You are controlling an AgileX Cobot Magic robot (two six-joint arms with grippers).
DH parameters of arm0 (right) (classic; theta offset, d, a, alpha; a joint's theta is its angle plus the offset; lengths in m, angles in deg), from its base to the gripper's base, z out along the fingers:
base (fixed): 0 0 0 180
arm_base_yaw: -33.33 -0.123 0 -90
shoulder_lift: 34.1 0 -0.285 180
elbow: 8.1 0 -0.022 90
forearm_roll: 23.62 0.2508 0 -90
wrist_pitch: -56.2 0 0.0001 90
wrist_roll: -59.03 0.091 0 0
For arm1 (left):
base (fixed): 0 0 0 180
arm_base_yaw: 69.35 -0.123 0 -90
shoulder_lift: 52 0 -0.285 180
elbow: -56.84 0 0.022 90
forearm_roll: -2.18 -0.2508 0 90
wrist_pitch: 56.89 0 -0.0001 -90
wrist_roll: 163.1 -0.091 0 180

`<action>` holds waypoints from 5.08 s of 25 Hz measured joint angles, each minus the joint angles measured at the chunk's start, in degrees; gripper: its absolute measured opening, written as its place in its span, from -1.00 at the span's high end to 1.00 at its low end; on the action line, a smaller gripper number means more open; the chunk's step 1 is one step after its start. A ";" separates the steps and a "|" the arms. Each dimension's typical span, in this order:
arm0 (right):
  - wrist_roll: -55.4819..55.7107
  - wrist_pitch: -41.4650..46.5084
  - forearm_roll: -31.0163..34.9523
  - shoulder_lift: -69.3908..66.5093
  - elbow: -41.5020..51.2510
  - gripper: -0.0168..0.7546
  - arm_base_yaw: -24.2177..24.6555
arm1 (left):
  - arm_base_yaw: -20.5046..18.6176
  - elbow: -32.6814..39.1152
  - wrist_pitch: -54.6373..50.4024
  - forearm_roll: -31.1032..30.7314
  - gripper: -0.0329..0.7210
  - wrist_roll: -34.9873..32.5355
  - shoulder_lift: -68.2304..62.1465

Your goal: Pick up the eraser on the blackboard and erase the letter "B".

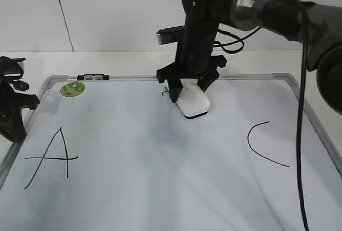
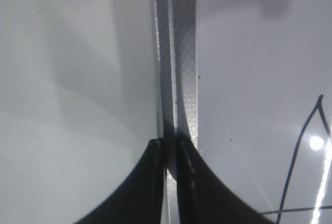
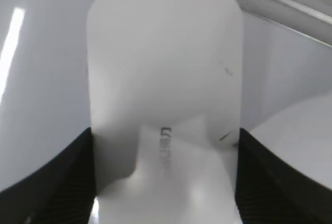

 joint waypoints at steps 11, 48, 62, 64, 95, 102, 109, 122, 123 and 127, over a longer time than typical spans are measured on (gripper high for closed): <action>-1.92 -0.51 4.67 -2.44 -4.27 -0.49 -11.31 | 0.00 0.00 0.00 0.00 0.83 0.00 0.00; -1.62 -0.33 6.89 -2.71 -5.24 -0.49 -8.22 | 0.00 -0.04 0.39 0.57 0.83 0.00 -0.12; -1.51 -0.37 -0.65 -2.71 -5.24 -0.49 -0.55 | 0.00 -0.04 0.39 0.47 0.83 0.00 -0.12; -1.51 -0.37 -0.41 -2.71 -5.24 -0.49 -0.44 | 0.00 -0.04 0.39 0.47 0.83 0.00 -0.12; -3.35 -2.17 -1.02 2.01 3.49 -0.49 2.72 | 0.00 -0.04 0.27 0.16 0.83 0.00 -0.12; -3.46 -1.57 2.22 2.86 4.67 -0.49 2.81 | 0.00 -0.04 0.27 0.16 0.83 0.00 -0.12; -4.32 -1.57 3.43 2.86 4.67 -0.49 -4.28 | 0.00 -0.04 0.27 0.16 0.83 0.00 -0.12; -2.57 -1.46 -2.66 2.73 4.67 -0.49 -4.52 | 0.00 -0.04 0.27 0.34 0.83 0.00 -0.12; -2.31 -1.46 -2.78 2.73 4.67 -0.49 -3.46 | 0.00 -0.04 0.27 0.34 0.83 0.00 -0.12; -1.78 -1.57 -3.71 2.84 4.67 -0.49 -0.49 | 0.00 -0.04 0.27 0.34 0.83 0.00 -0.12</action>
